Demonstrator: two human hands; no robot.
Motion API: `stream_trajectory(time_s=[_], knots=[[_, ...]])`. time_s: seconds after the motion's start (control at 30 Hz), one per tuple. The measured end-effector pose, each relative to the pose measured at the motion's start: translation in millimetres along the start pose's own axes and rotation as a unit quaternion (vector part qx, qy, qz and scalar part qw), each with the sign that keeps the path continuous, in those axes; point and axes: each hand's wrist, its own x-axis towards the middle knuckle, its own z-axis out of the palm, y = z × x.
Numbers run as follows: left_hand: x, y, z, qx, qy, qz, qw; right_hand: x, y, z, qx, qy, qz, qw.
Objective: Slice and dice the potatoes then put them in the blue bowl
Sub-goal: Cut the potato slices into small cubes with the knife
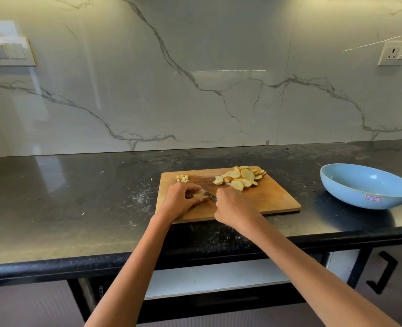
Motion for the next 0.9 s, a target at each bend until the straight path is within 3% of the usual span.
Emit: stream_trajectory(time_s=[0.4,0.67,0.9], knots=[[-2.4,1.3,-0.1,0.001,0.01,-0.006,1.0,-29.4,-0.6,10.9,-0.108,0.038,-0.052,0.992],[-5.6,-0.1,0.9,-0.004,0.021,-0.004,1.0,-16.2,9.9,-1.6,-0.048,0.027,0.003,0.998],[-5.3,-1.6,0.8,-0.032,0.037,-0.006,0.999,-9.7,1.5,-0.2,-0.022,0.026,-0.014,0.999]])
